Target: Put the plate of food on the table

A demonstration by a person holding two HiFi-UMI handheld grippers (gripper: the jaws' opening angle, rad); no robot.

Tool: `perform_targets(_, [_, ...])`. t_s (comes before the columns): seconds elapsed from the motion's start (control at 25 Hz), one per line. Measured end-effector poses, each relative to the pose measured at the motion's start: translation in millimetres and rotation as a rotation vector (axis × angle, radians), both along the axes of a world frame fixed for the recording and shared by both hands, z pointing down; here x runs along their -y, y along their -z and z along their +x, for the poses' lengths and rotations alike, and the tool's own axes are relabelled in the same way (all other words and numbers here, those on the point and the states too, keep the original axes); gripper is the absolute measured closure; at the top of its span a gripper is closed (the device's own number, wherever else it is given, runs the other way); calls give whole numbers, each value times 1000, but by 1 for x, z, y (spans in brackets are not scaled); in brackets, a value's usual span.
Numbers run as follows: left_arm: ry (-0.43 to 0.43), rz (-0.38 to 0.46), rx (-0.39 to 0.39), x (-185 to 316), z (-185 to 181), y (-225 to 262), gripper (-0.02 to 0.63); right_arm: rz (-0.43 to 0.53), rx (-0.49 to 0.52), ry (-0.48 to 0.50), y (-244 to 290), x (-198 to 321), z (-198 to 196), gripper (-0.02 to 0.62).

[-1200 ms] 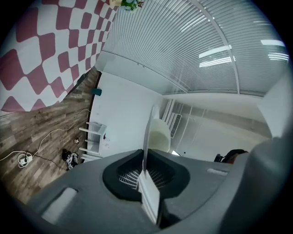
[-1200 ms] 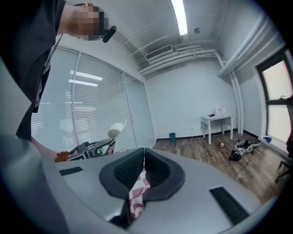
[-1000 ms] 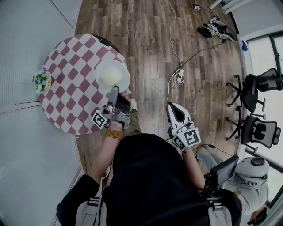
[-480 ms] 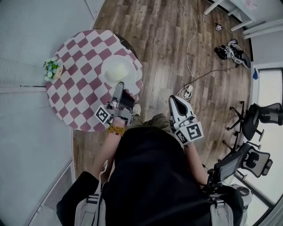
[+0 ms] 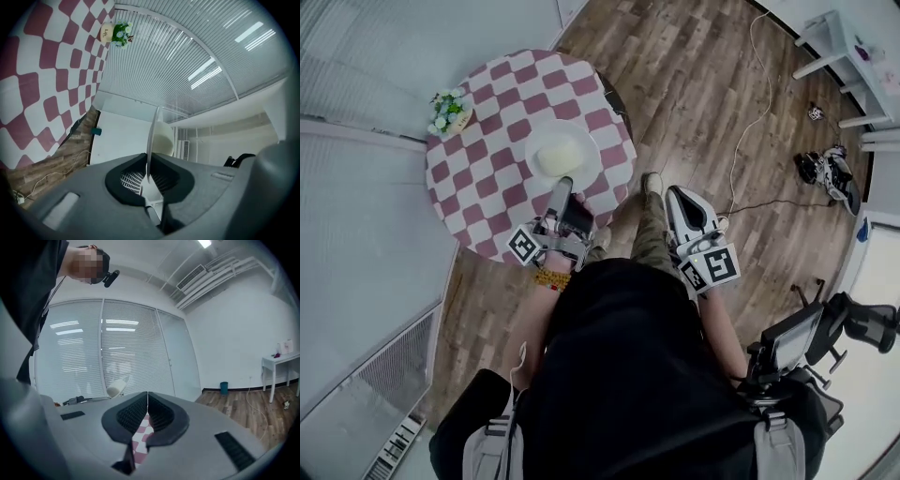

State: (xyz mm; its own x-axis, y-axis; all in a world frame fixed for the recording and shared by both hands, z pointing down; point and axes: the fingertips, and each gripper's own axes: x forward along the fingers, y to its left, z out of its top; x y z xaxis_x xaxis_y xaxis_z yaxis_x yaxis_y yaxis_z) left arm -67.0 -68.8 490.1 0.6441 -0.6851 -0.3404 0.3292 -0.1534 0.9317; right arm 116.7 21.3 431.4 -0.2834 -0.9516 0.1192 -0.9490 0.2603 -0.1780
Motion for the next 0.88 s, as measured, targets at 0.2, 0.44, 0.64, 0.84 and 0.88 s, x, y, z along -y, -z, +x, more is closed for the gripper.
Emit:
perform_targets(0.2, [164, 35, 64, 14, -10, 15, 580, -7, 23, 185, 2, 54, 8, 584])
perform_targets(0.44, [346, 16, 97, 17, -14, 17, 580, -24, 31, 375, -1, 100, 8, 584])
perform_targets(0.64, [471, -21, 103, 12, -13, 10, 580, -44, 45, 488, -7, 123, 7, 584])
perform_targets(0.84, [573, -28, 125, -4, -12, 16, 580, -51, 45, 623, -12, 137, -6, 584])
perform_targets(0.88, [593, -30, 131, -7, -14, 16, 580, -47, 45, 648, -10, 139, -11, 584])
